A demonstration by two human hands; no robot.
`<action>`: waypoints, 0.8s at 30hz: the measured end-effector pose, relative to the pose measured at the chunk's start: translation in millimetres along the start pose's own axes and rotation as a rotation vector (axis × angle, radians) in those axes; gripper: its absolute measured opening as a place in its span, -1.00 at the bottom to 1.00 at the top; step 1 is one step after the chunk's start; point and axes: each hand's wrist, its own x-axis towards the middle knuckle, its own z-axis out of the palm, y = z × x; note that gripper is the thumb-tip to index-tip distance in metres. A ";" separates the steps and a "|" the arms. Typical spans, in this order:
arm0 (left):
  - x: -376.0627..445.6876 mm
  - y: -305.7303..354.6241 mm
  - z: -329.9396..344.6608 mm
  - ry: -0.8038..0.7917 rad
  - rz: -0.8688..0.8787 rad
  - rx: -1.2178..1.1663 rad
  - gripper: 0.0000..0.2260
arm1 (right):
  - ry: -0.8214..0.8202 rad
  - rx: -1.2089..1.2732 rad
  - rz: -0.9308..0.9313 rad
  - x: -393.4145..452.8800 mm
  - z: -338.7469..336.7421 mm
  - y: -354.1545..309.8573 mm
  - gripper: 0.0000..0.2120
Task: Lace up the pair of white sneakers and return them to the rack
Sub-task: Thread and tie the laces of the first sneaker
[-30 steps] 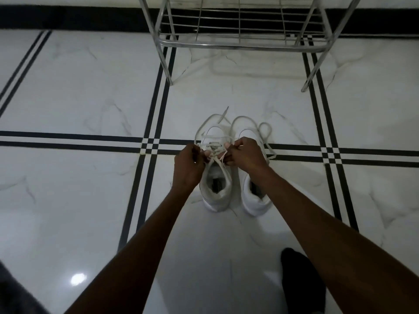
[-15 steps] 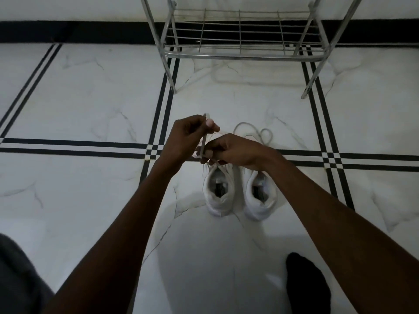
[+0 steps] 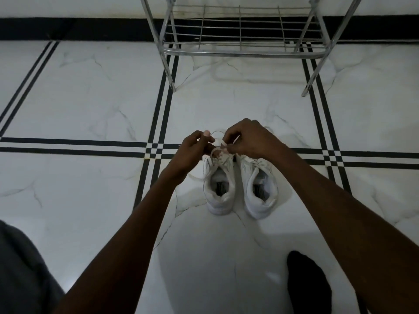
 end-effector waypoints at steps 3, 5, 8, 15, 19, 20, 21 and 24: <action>-0.7 -2.4 5.3 0.037 -0.001 -0.046 -0.66 | 0.265 0.004 -0.041 0.0 10.7 -1.7 -0.93; -2.3 -6.3 7.2 0.016 0.005 -0.027 -0.74 | 0.350 0.079 -0.040 0.6 18.1 -2.4 -0.95; -1.8 -9.1 7.5 -0.026 -0.008 0.093 -0.69 | 0.366 0.315 0.025 0.9 23.4 -0.2 -0.92; -6.7 2.1 0.3 0.034 0.094 0.160 -0.78 | 0.195 0.847 0.212 -7.9 13.2 -1.4 -0.71; -12.7 1.8 -16.0 0.047 0.009 -0.367 -0.65 | 0.013 1.016 0.313 -10.5 4.8 3.0 -0.85; -13.7 3.0 -17.7 0.064 0.003 -0.482 -0.62 | 0.010 1.092 0.319 -10.7 3.7 4.1 -0.88; -15.3 4.0 -19.5 0.083 -0.008 -0.547 -0.60 | 0.030 1.168 0.324 -10.8 2.2 4.9 -0.90; -19.0 -0.4 -28.9 0.128 -0.001 -0.426 -0.63 | 0.172 1.181 0.376 -9.1 -1.5 11.3 -0.91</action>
